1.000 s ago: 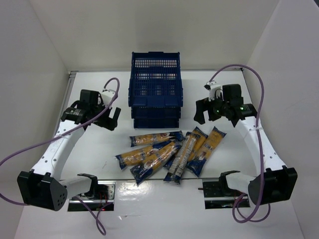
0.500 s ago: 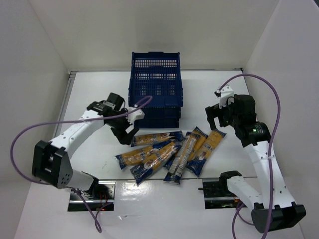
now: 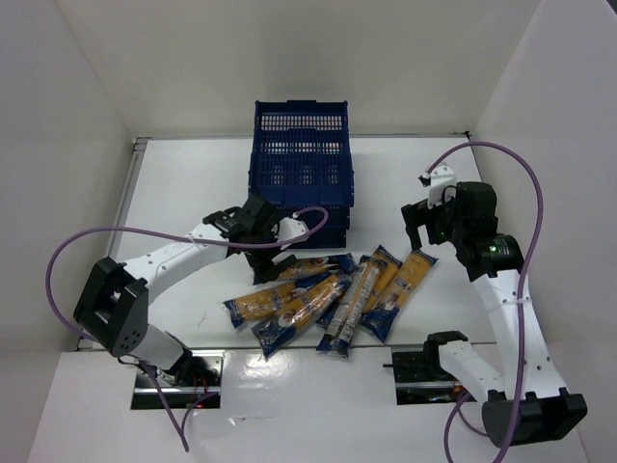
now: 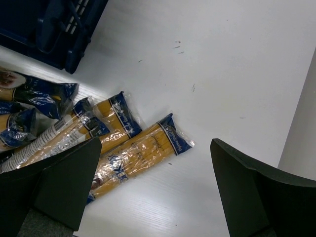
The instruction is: Place and organize the pasta boxes and bags onto the shelf
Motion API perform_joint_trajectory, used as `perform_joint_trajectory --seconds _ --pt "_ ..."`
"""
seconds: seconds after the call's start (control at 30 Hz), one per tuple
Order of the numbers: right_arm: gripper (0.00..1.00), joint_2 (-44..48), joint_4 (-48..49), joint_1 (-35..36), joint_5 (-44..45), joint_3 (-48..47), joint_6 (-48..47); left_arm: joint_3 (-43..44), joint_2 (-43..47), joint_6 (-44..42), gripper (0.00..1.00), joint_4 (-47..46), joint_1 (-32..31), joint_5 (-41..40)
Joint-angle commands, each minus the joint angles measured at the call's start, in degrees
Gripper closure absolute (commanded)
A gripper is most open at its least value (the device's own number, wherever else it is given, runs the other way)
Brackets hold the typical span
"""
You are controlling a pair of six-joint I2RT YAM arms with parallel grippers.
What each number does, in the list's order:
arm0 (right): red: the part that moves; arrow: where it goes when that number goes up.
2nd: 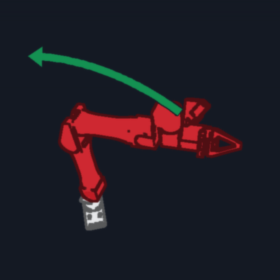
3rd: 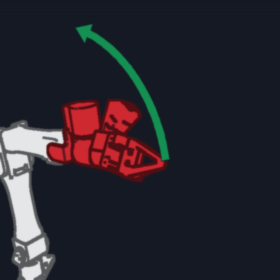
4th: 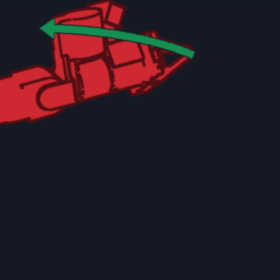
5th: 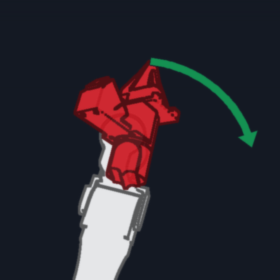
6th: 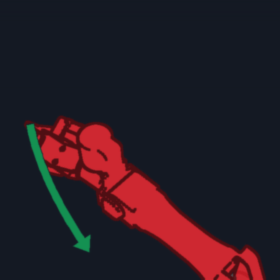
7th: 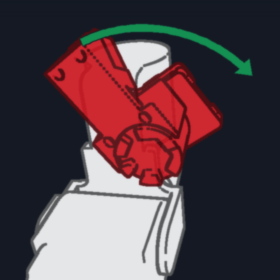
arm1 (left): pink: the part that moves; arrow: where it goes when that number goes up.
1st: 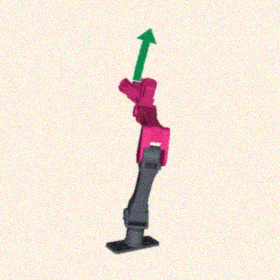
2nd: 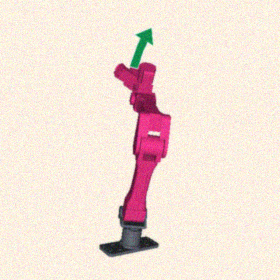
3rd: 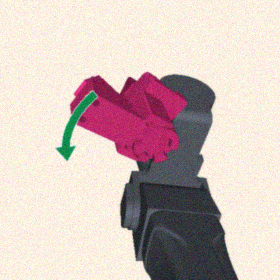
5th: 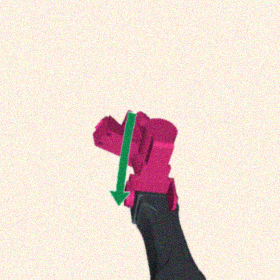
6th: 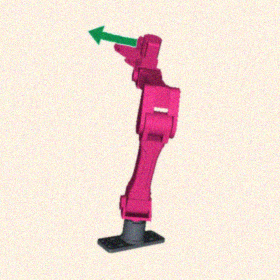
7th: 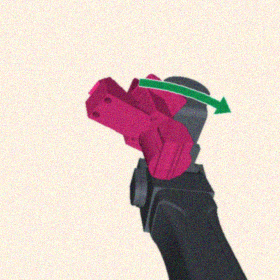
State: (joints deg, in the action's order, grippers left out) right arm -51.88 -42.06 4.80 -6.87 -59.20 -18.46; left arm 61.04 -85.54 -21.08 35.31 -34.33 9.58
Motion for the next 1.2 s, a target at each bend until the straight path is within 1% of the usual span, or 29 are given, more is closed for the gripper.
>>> perform_joint_trajectory --seconds 0.0,0.07,0.23,0.33,0.53,0.73,1.07,1.17 --pt "0.00 1.42 1.11 -0.93 -0.77 0.31 -0.70 -2.23 -0.24 1.48 0.00 -7.26 -0.30 -3.87" --pt "0.00 2.04 1.63 -0.93 -0.77 0.84 -0.70 -2.93 -1.64 0.87 0.00 -8.76 -0.30 -3.87" --pt "0.00 2.57 1.63 -1.46 -0.77 0.84 -1.22 -3.99 -4.02 -0.27 0.04 -9.29 -2.14 -3.96" --pt "0.00 3.09 1.63 -1.99 -0.77 0.84 -1.23 -4.60 -5.33 -1.41 0.04 -10.52 -3.46 -4.57" --pt "0.00 3.63 2.16 -2.51 -0.77 0.84 -1.23 -4.61 -7.28 -3.35 0.09 -11.75 -3.99 -4.57" --pt "0.00 4.15 2.16 -2.51 -1.39 1.37 -1.23 -4.61 -9.64 -4.41 0.17 -12.28 -3.99 -5.10" --pt "0.00 5.73 2.16 -3.04 -1.92 1.37 -1.23 -4.09 -12.37 -6.08 0.17 -12.28 -3.99 -2.65" --pt "0.00 5.73 2.16 -3.04 -1.92 1.37 -1.23 -2.68 -14.74 -6.60 0.24 -11.50 -3.99 -1.33"
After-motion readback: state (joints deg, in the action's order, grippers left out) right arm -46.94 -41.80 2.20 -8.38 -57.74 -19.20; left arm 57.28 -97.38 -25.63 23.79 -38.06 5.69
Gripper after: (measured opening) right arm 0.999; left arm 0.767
